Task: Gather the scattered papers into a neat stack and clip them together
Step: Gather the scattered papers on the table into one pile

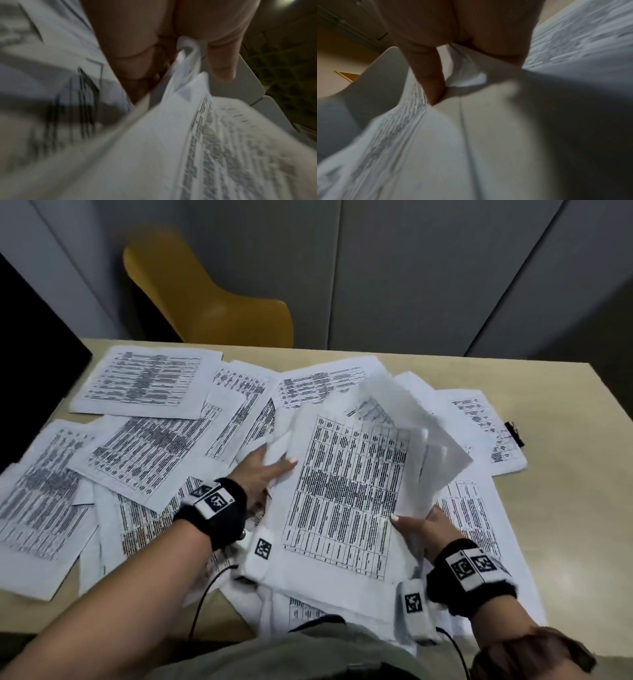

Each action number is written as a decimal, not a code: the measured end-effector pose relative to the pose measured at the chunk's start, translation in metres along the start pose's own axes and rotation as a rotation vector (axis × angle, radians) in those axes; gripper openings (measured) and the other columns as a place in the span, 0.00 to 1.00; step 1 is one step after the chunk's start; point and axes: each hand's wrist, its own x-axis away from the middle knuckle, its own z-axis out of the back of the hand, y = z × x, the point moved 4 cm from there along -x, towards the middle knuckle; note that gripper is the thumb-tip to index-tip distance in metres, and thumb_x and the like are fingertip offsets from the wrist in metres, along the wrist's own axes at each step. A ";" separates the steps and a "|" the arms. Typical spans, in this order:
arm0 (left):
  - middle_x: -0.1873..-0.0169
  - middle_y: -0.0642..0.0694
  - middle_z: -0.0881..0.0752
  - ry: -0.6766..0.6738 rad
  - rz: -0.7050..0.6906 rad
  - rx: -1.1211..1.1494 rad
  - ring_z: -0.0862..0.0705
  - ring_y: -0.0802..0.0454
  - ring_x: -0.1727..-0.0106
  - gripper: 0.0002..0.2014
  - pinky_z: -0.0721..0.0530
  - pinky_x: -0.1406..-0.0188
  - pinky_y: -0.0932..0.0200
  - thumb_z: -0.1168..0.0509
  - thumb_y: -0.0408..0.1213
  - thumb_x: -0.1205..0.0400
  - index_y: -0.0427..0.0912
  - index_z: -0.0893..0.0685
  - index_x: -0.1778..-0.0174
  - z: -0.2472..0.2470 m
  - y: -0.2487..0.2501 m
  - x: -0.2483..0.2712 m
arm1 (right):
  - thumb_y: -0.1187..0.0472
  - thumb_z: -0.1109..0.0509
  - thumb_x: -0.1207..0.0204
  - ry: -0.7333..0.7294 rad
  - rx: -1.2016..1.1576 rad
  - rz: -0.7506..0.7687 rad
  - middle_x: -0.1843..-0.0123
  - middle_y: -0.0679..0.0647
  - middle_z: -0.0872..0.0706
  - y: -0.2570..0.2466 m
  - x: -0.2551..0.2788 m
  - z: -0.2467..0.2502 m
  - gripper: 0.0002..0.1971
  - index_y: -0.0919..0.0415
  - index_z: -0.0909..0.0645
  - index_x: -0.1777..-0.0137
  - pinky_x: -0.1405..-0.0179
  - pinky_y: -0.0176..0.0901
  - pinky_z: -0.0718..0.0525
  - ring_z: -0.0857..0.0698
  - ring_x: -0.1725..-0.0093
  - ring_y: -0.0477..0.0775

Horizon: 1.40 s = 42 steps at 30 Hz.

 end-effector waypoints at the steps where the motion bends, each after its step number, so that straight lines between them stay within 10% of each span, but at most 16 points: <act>1: 0.49 0.51 0.17 0.039 -0.011 -0.023 0.19 0.48 0.50 0.24 0.18 0.42 0.45 0.32 0.42 0.23 0.45 0.26 0.31 0.010 0.003 0.001 | 0.69 0.24 0.34 0.026 0.012 0.021 0.62 0.61 0.17 -0.003 -0.003 -0.004 0.18 0.68 0.26 0.47 0.51 0.54 0.19 0.19 0.60 0.60; 4: 0.53 0.47 0.18 0.234 -0.049 0.040 0.18 0.48 0.58 0.18 0.14 0.64 0.55 0.34 0.35 0.20 0.43 0.25 0.34 0.058 0.010 -0.002 | 0.69 0.26 0.32 0.025 0.012 0.070 0.61 0.59 0.18 -0.019 -0.008 -0.021 0.16 0.66 0.26 0.46 0.52 0.52 0.16 0.19 0.61 0.59; 9: 0.41 0.41 0.17 0.511 -0.053 -0.352 0.19 0.44 0.44 0.18 0.19 0.44 0.50 0.35 0.30 0.21 0.40 0.22 0.34 0.148 0.010 -0.024 | 0.75 0.29 0.30 0.100 -0.074 0.051 0.83 0.53 0.18 -0.038 -0.029 -0.049 0.15 0.70 0.27 0.45 0.88 0.29 0.25 0.23 0.88 0.45; 12: 0.34 0.35 0.21 0.536 -0.038 -0.740 0.20 0.40 0.40 0.23 0.22 0.37 0.48 0.33 0.36 0.21 0.42 0.26 0.28 0.180 0.013 -0.046 | 0.74 0.28 0.30 0.153 -0.035 0.034 0.62 0.63 0.16 -0.035 -0.041 -0.064 0.16 0.69 0.26 0.43 0.87 0.27 0.24 0.19 0.76 0.54; 16: 0.18 0.36 0.47 0.429 0.044 -1.095 0.48 0.32 0.18 0.35 0.45 0.20 0.38 0.39 0.50 0.19 0.49 0.47 0.18 0.195 0.016 -0.084 | 0.70 0.24 0.34 0.207 0.052 0.001 0.55 0.67 0.15 -0.020 -0.057 -0.076 0.22 0.75 0.24 0.41 0.61 0.44 0.18 0.17 0.59 0.61; 20: 0.18 0.46 0.65 0.187 0.223 -1.183 0.67 0.31 0.19 0.35 0.58 0.23 0.26 0.53 0.64 0.19 0.62 0.60 0.19 0.185 0.002 -0.099 | 0.67 0.22 0.35 0.202 0.107 -0.013 0.71 0.59 0.15 -0.014 -0.067 -0.072 0.17 0.72 0.21 0.48 0.71 0.39 0.22 0.18 0.71 0.57; 26: 0.18 0.49 0.66 0.064 0.059 -1.362 0.65 0.36 0.19 0.32 0.62 0.24 0.32 0.55 0.64 0.19 0.66 0.61 0.21 0.161 -0.028 -0.054 | 0.68 0.21 0.38 0.186 0.118 -0.026 0.85 0.50 0.16 -0.010 -0.073 -0.066 0.17 0.75 0.19 0.51 0.64 0.46 0.21 0.18 0.70 0.58; 30: 0.22 0.50 0.70 -0.083 -0.011 -1.424 0.69 0.38 0.20 0.33 0.68 0.28 0.37 0.64 0.70 0.25 0.69 0.61 0.23 0.154 -0.061 -0.005 | 0.67 0.23 0.35 0.130 0.052 -0.059 0.89 0.52 0.23 -0.008 -0.070 -0.063 0.15 0.74 0.22 0.53 0.85 0.31 0.28 0.24 0.88 0.49; 33: 0.21 0.56 0.60 -0.161 -0.050 -1.325 0.59 0.43 0.17 0.39 0.59 0.22 0.36 0.69 0.78 0.37 0.73 0.44 0.29 0.158 -0.066 0.021 | 0.67 0.28 0.29 0.066 0.012 -0.093 0.91 0.50 0.35 -0.012 -0.063 -0.063 0.15 0.65 0.30 0.73 0.89 0.24 0.40 0.40 0.93 0.46; 37: 0.27 0.46 0.27 0.315 -0.162 -0.695 0.32 0.43 0.24 0.18 0.33 0.26 0.42 0.34 0.41 0.21 0.60 0.24 0.36 0.183 -0.043 0.022 | 0.67 0.30 0.28 0.042 -0.003 -0.121 0.91 0.51 0.37 -0.010 -0.070 -0.060 0.21 0.61 0.34 0.80 0.89 0.24 0.44 0.42 0.93 0.46; 39: 0.24 0.40 0.32 0.658 -0.045 -0.712 0.34 0.36 0.23 0.29 0.33 0.26 0.35 0.33 0.48 0.22 0.55 0.34 0.25 0.217 -0.039 0.008 | 0.68 0.29 0.30 0.036 0.019 -0.102 0.91 0.50 0.36 -0.009 -0.074 -0.059 0.20 0.61 0.33 0.80 0.88 0.25 0.45 0.41 0.93 0.47; 42: 0.17 0.40 0.53 0.700 0.364 -0.756 0.58 0.33 0.17 0.43 0.50 0.23 0.28 0.43 0.64 0.23 0.51 0.56 0.18 0.244 -0.048 -0.009 | 0.71 0.29 0.31 0.054 0.030 -0.041 0.91 0.51 0.29 -0.012 -0.072 -0.061 0.12 0.66 0.28 0.71 0.89 0.25 0.37 0.33 0.93 0.48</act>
